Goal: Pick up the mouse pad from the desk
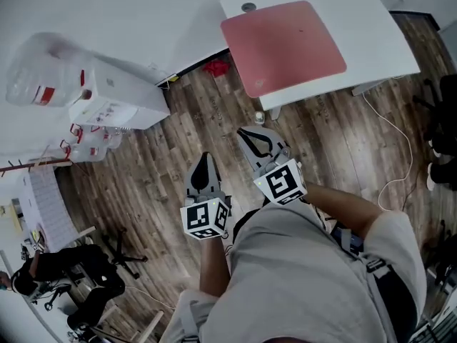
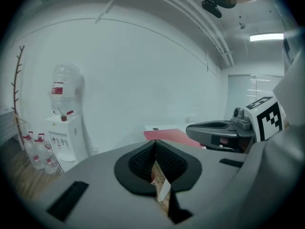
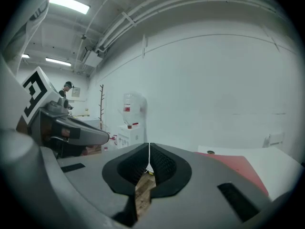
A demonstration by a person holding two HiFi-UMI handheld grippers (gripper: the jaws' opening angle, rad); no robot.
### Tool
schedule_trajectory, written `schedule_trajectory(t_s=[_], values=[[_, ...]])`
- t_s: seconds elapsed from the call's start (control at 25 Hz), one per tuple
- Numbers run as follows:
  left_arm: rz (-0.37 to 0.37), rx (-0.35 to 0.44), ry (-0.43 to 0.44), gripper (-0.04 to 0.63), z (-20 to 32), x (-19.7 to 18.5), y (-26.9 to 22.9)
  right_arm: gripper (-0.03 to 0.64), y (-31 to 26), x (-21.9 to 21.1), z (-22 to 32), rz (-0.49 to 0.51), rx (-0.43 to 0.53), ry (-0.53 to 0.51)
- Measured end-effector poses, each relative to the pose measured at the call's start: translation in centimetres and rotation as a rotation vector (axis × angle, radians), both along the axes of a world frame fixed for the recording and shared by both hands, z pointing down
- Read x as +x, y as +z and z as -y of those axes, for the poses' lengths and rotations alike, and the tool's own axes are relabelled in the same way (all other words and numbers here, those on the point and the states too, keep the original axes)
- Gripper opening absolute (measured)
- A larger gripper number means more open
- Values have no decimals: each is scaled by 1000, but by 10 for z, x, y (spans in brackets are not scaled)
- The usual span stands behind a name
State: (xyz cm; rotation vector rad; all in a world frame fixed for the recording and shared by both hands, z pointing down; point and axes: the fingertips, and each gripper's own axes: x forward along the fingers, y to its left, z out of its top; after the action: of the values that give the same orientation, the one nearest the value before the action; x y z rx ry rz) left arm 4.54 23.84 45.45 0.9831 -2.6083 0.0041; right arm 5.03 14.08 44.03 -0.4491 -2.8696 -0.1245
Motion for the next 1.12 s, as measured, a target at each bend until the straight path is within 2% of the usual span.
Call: schedule_trajectory(t_s=[0.16,0.28,0.6,0.8,0.96,1.04,1.12], values=[[-37,-2,54,11,28,-51,15,41,17,-28,35,-43,18,73],[-48,-33,115,11,49,-82,27,41,30,-37,58,-91,63,128],[-85,-116,345,11,115,-169,68,41,80,-74,100,-218,142,300],[-74,-196,587,12,154,-208,96,41,113,-99,112,-332,182,452],[-95,-236,785,12,168,-229,124,41,136,-111,105,-439,200,567],[-84,-261,866,12,175,-238,140,41,152,-117,102,-496,231,591],[-42,-300,940,12,182,-246,155,42,169,-123,100,-547,281,589]])
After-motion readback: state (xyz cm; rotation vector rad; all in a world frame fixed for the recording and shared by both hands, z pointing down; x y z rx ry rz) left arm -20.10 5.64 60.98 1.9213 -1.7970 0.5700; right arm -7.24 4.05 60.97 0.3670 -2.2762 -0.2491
